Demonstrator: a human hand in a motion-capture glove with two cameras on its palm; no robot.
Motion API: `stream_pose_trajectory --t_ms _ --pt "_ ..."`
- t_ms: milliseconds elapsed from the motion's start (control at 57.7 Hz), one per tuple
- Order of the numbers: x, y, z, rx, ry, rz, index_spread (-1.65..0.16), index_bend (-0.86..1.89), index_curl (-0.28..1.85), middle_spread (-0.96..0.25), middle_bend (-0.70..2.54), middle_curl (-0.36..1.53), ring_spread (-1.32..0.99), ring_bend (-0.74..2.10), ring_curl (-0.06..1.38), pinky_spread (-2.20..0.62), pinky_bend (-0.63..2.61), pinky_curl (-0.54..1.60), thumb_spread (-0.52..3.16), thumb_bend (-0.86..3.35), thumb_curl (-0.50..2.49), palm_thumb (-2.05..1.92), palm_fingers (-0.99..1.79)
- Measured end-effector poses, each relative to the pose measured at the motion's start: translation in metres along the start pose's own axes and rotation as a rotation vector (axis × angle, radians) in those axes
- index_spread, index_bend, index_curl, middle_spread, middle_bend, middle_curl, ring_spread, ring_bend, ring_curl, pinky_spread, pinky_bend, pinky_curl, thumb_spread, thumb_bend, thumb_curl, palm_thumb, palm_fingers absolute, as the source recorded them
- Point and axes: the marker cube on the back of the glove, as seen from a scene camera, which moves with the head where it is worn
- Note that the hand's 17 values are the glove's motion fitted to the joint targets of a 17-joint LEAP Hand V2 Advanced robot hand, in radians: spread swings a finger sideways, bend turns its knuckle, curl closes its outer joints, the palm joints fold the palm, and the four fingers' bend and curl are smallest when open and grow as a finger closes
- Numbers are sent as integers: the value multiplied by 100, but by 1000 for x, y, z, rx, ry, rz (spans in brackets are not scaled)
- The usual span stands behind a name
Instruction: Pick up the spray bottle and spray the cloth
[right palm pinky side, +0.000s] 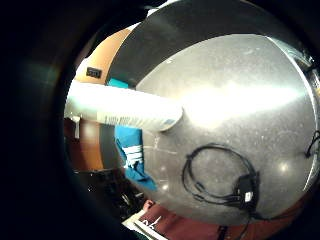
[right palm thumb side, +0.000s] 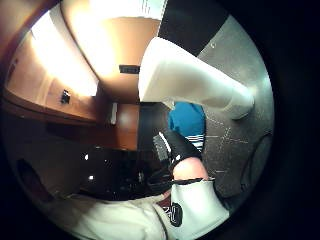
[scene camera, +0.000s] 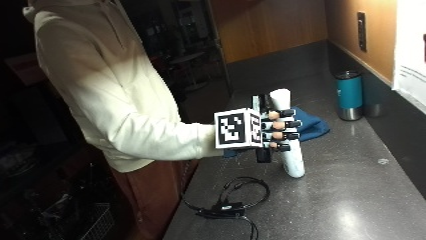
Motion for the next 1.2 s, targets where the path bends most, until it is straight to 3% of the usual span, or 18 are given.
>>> stream_pose_trajectory --t_ms 468,728,849,970,1057,1195 --pt "6 -10 44 61 -92 75 -36 12 17 -3 22 34 4 44 29 23 52 36 92 -2 36 71 3" --pt "3 -26 67 74 -218 124 -36 14 19 -12 25 35 -3 47 30 21 50 35 90 -2 41 81 16" --pt "-2 -35 74 83 -243 108 -37 18 22 -16 30 36 -7 47 29 17 43 33 88 -2 42 85 36" --pt "-12 -46 78 79 -271 92 -34 34 30 -17 36 38 -12 44 29 11 25 28 85 1 46 95 78" --pt "-20 -50 84 66 -268 93 -29 30 33 -16 40 41 -16 48 31 6 16 26 73 0 51 102 98" --pt "-35 -41 101 -30 -137 48 -25 26 38 -17 39 43 -19 46 35 -2 17 28 53 -2 58 107 110"
